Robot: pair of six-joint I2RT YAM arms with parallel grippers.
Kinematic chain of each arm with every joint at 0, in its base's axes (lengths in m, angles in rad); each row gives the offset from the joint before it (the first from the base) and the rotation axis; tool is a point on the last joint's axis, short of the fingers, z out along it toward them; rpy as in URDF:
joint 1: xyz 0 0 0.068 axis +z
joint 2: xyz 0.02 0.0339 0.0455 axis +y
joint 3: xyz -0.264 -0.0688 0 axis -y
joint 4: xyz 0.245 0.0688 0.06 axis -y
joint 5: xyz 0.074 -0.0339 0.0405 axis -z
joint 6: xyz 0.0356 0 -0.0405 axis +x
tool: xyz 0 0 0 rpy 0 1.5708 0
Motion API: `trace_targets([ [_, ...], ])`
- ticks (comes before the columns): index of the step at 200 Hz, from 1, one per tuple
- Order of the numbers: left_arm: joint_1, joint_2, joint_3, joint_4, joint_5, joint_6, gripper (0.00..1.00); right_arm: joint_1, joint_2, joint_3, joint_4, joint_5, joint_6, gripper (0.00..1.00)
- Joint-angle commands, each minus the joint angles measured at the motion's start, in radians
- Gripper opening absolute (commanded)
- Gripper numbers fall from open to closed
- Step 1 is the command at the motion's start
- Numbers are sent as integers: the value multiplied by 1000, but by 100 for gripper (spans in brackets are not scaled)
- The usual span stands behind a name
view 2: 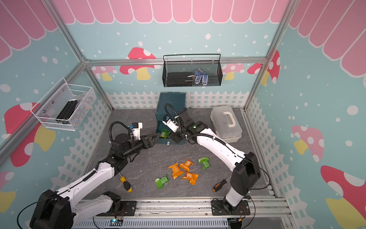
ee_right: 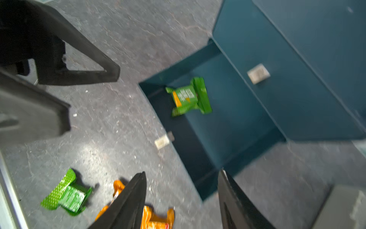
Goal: Place the cookies into the drawer by color
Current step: Place the cookie in the drawer, then pick up the cookie at the center of the board.
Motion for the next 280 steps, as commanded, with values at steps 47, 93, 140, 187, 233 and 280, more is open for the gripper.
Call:
trace_targets([
  [47,-190,-4,35,-67,2,56,83,-17,-319,-473,102,214,360,62],
  [93,-298,52,53,-76,-24,55,82,-75,-366,-660,99,208,466,60],
  [140,-364,54,56,-93,-79,53,82,-94,-405,-757,129,214,515,62],
  [187,-393,44,68,-128,-100,69,82,-154,-308,-774,99,218,530,63],
  [233,-394,30,62,-148,-140,97,82,-177,-229,-785,101,171,540,65],
  [280,-395,22,54,-143,-143,101,82,-179,-193,-804,101,150,541,67],
])
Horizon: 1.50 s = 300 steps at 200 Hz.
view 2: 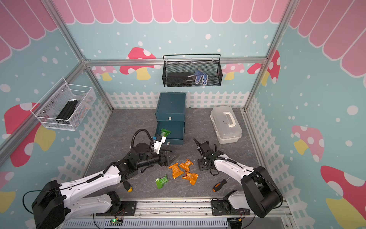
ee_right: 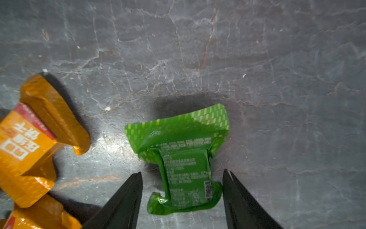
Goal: Place the cookies into the drawer by color
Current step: Pick up the cookie at the center of the board.
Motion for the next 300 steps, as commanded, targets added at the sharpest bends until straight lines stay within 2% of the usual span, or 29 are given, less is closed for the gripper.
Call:
trace_targets([
  [1,-3,-24,18,-7,-19,28,82,-6,13,-16,-4,-15,25,67],
  [82,-4,-43,-2,-13,-74,42,83,-14,44,15,13,-5,5,66],
  [115,0,-50,42,-105,-101,100,84,-15,74,29,23,3,0,66],
  [131,2,-45,42,-94,-70,89,84,-17,82,29,27,7,-1,68],
  [146,2,-13,47,-78,7,74,84,-18,86,29,33,10,-4,68],
  [170,2,35,59,-65,71,49,84,-19,87,32,35,6,-11,59],
  [230,2,43,68,-88,18,61,84,-19,65,34,28,-12,-12,42],
  [269,17,27,78,-104,2,71,85,-19,22,67,-14,-25,-3,39],
  [300,64,-11,71,-110,1,68,85,-19,-42,105,-74,-19,7,39],
])
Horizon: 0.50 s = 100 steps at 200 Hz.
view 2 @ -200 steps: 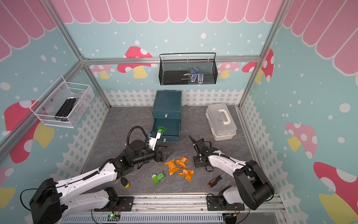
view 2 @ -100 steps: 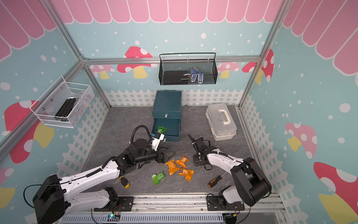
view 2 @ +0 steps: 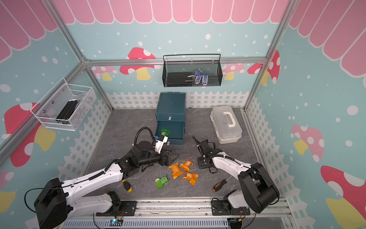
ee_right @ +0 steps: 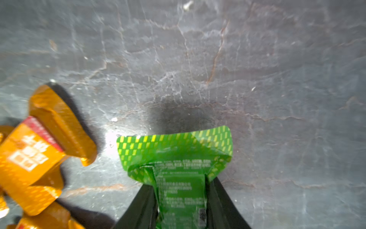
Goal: Place the cookies into the drawer by color
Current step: Pick up the cookie at the center of the board.
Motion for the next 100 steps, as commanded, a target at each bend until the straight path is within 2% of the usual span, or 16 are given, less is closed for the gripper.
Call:
trace_targets([
  [1,37,-43,23,-21,-12,11,85,-6,-67,51,-65,3,27,39],
  [48,122,-105,13,-34,31,7,85,16,-179,171,-176,24,40,40],
  [77,157,-138,16,-67,15,15,86,32,-181,269,-232,50,51,40],
  [100,186,-174,-10,-50,-124,17,85,72,-114,392,-259,75,38,40],
])
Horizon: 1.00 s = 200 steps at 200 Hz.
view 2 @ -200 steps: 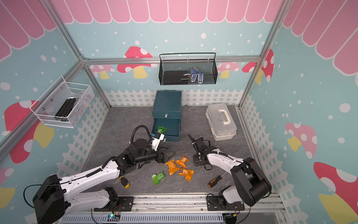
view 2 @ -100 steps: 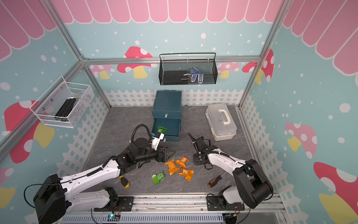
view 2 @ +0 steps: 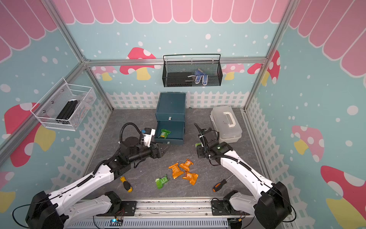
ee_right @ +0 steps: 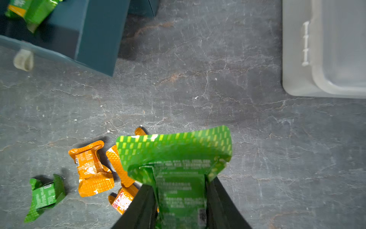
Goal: Place the cookies into the drawer by color
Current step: Pick up the cookie at the center of the board, then place the cookie in the drawer.
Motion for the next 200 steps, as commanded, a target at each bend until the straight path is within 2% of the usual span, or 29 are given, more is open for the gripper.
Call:
trace_targets([
  [1,29,-40,-11,-3,-113,17,85,42,57,117,-66,43,15,40],
  [39,153,-11,-4,21,16,-10,85,115,249,356,-73,45,6,40],
  [92,240,73,29,50,105,13,84,137,516,598,-37,14,46,39],
  [139,257,62,28,1,18,46,83,173,737,807,-46,4,63,38],
  [200,277,111,34,31,45,49,83,186,909,964,-51,10,89,39],
])
